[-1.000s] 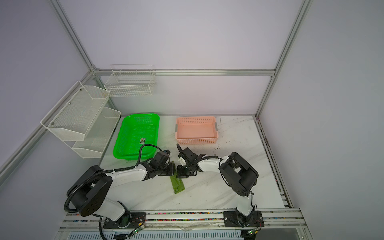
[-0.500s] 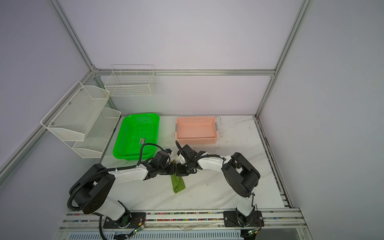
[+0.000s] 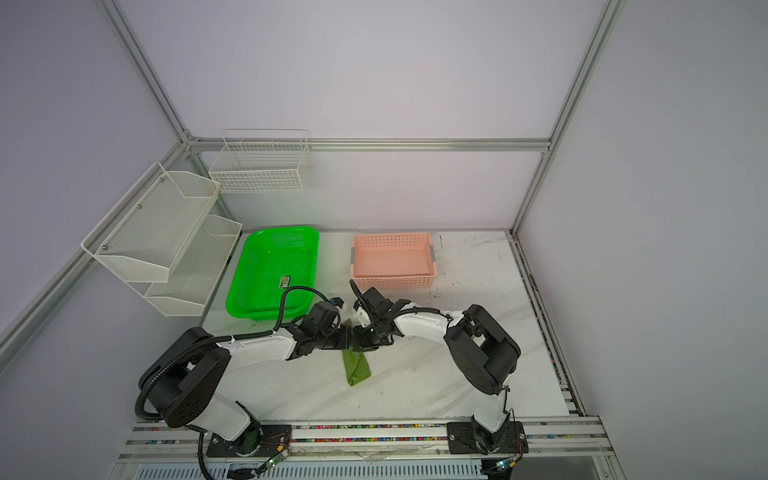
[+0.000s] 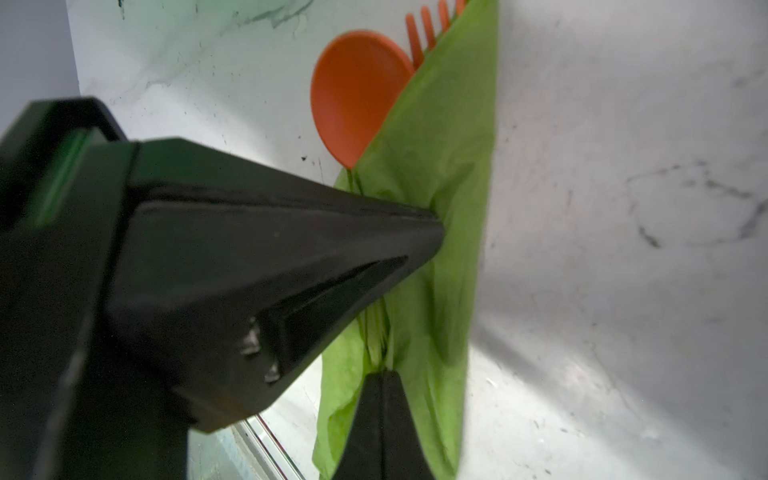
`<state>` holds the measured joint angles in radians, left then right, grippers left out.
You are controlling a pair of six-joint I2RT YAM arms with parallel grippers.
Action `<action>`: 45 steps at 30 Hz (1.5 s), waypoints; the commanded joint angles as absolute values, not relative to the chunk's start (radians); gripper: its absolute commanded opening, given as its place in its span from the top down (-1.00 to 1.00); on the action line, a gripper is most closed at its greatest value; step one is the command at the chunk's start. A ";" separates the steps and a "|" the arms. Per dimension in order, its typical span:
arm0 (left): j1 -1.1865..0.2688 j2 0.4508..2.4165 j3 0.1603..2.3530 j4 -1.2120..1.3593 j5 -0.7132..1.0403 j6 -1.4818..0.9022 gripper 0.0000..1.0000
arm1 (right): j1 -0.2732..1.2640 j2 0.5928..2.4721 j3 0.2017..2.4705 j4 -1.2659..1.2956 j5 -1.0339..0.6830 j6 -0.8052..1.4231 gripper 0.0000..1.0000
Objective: Place the utensils on the paper napkin and roll it up
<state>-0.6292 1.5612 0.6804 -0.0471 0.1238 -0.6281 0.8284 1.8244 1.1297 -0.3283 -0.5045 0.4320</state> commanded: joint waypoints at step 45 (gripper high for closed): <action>-0.612 1.469 0.612 -0.160 0.029 -0.574 0.84 | 0.792 1.865 1.030 -0.321 -0.367 0.368 1.00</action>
<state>-0.6277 1.4940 0.6430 -0.0635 0.0799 -0.5827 0.8013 1.8465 1.0729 -0.2573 -0.4141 0.3645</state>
